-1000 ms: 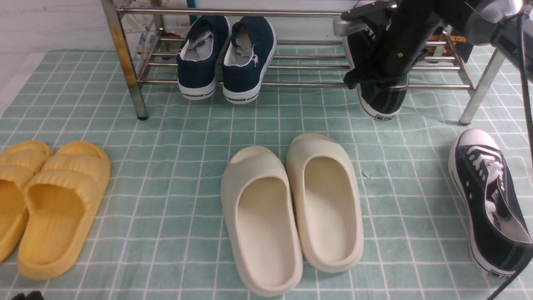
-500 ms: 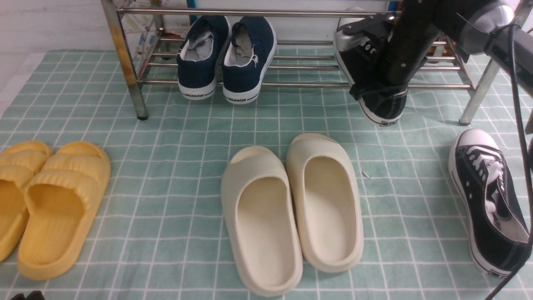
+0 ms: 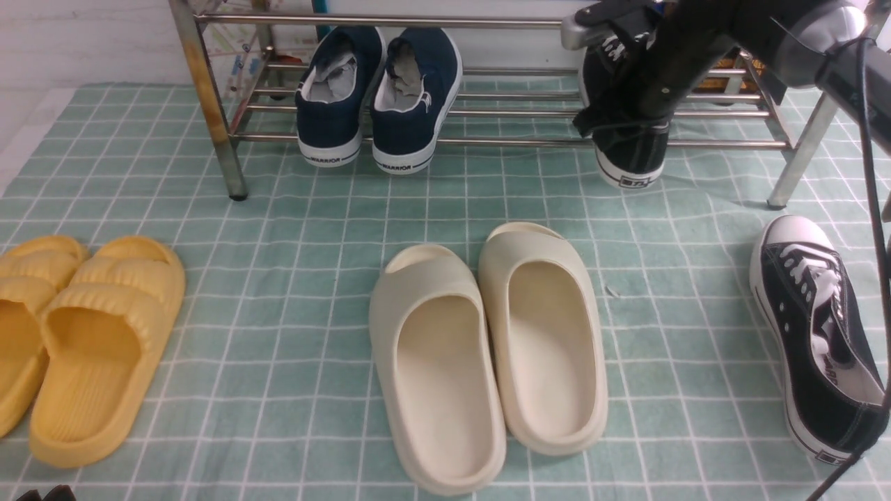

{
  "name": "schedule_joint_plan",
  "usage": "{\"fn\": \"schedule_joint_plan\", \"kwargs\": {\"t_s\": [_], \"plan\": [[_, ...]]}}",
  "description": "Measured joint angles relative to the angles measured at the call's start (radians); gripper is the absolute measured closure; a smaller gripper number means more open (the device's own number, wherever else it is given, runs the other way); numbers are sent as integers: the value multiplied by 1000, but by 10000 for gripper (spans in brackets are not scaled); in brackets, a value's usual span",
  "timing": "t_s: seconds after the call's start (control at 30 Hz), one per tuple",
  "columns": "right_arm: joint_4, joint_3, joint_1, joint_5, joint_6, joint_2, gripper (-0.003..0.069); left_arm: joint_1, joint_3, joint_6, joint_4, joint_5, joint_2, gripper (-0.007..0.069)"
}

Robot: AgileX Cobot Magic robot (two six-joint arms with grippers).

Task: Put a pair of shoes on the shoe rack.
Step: Use the right arm to put a shoe into the shoe rack, then use the right arm to grab the shoe closest to it

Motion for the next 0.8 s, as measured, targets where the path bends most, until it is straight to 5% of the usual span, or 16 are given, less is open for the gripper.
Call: {"fn": "schedule_joint_plan", "kwargs": {"t_s": [0.13, 0.3, 0.6, 0.8], "plan": [[-27, 0, -7, 60, 18, -31, 272, 0, 0, 0, 0, 0, 0, 447], [-34, 0, -7, 156, 25, -94, 230, 0, 0, 0, 0, 0, 0, 442], [-49, 52, -7, 177, 49, -243, 263, 0, 0, 0, -1, 0, 0, 436], [-54, 286, -7, 176, 65, -400, 330, 0, 0, 0, -1, 0, 0, 428]]}}
